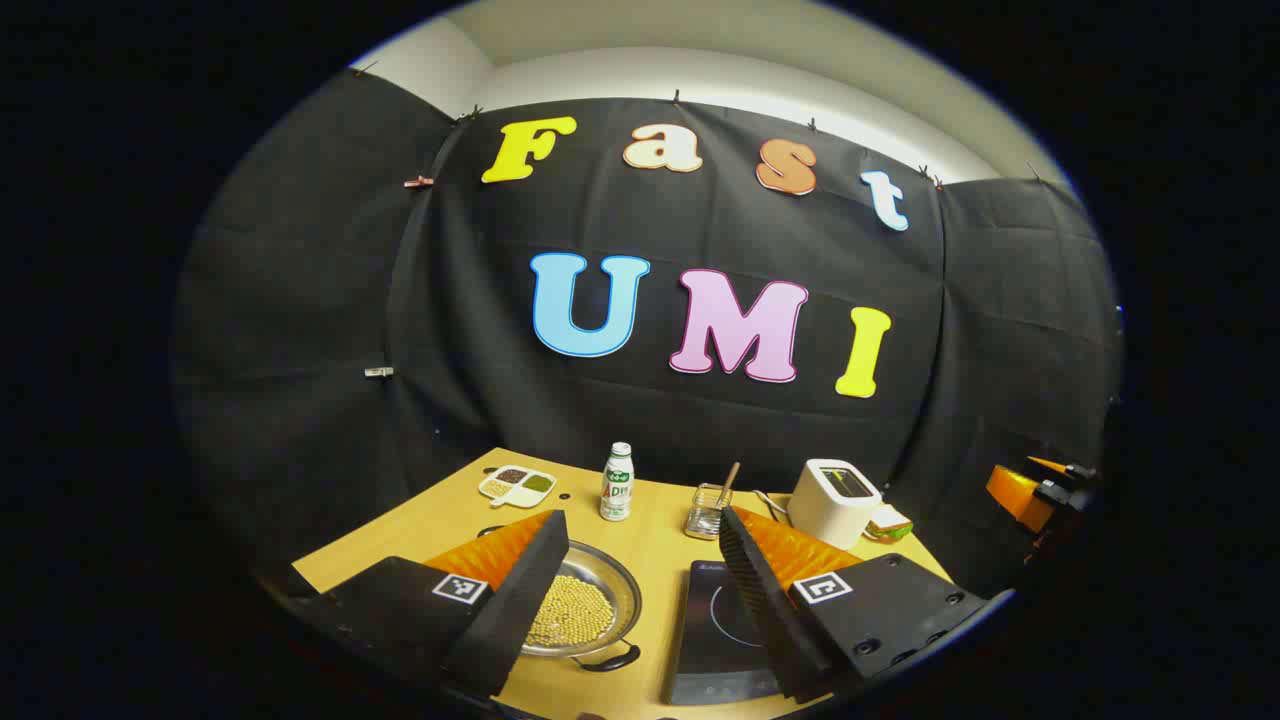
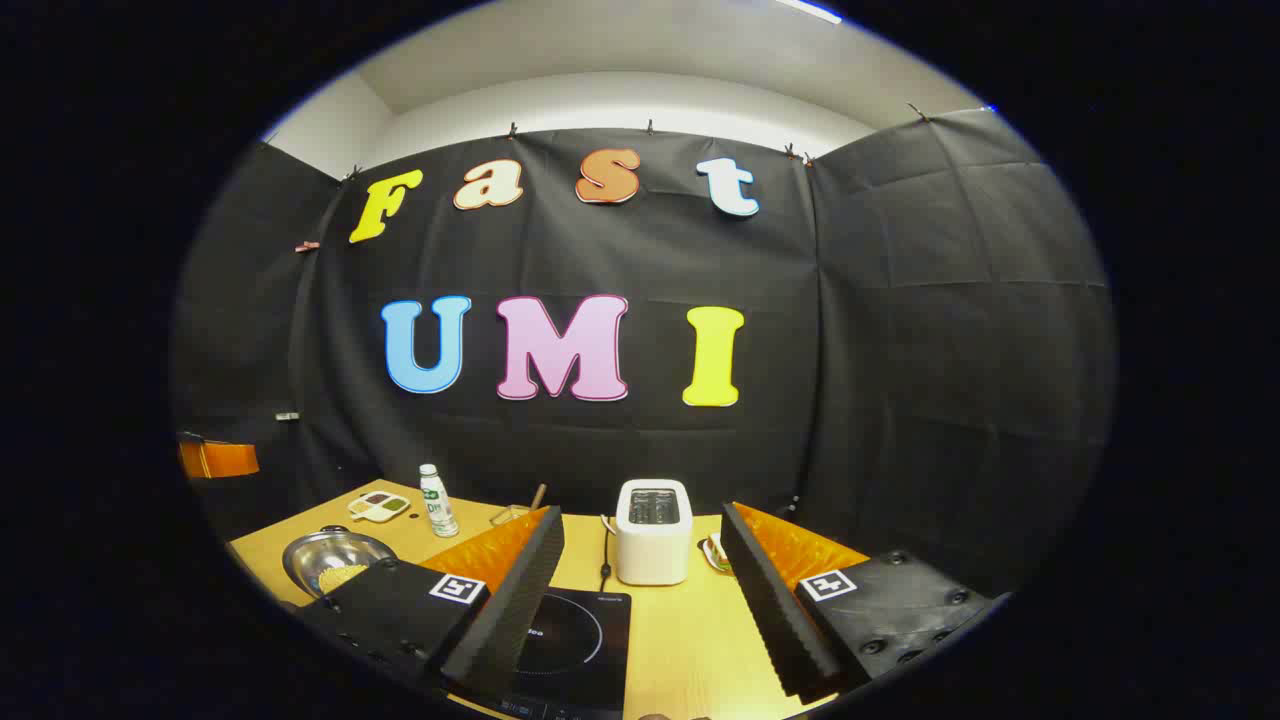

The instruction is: First push the handle of the pot to place it horizontally, then grasp the pot with both hands and set it on the induction cooktop.

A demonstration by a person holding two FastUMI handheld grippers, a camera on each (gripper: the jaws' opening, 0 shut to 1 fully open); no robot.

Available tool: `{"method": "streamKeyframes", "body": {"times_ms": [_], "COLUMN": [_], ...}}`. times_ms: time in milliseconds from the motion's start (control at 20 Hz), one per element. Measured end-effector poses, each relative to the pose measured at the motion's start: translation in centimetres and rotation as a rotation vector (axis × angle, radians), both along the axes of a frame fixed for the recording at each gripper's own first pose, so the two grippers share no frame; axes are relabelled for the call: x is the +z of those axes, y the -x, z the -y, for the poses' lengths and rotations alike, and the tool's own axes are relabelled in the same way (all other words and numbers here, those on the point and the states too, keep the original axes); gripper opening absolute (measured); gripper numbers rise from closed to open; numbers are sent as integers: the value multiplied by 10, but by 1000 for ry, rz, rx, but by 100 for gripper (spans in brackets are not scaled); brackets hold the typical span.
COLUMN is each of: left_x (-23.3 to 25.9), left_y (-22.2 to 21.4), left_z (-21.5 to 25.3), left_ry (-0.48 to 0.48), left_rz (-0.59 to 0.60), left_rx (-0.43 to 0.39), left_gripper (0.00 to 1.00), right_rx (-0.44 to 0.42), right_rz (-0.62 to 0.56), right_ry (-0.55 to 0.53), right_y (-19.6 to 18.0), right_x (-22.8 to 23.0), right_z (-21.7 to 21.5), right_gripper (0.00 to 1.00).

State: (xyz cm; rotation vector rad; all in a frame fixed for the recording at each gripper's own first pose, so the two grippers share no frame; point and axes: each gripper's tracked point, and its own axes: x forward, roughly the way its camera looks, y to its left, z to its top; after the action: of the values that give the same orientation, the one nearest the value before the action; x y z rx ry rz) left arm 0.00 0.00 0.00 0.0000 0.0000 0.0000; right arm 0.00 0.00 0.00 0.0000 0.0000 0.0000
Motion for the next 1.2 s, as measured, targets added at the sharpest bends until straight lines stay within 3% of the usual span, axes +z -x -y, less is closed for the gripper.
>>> {"method": "streamKeyframes", "body": {"times_ms": [250,350,400,550,750,1200], "left_x": [-2,-4,-3,-6,-10,-18], "left_y": [-6,-5,-4,2,4,-5], "left_z": [7,2,1,-6,-28,-47], "left_ry": [-5,-50,-71,-69,-72,-100], "left_rz": [10,14,21,31,38,30], "left_rx": [-55,-71,-88,-146,-155,-169], "left_gripper": [95,95,95,95,95,95], "right_rx": [-54,-62,-63,-87,-126,-121], "right_rz": [-6,-27,-34,-45,-30,-31], "right_ry": [-22,-24,-29,-20,-21,26], "right_y": [5,14,17,26,34,44], "right_x": [5,2,1,-4,-1,-3], "right_z": [4,-7,-14,-26,-42,-71], "right_gripper": [98,94,99,99,99,98]}}
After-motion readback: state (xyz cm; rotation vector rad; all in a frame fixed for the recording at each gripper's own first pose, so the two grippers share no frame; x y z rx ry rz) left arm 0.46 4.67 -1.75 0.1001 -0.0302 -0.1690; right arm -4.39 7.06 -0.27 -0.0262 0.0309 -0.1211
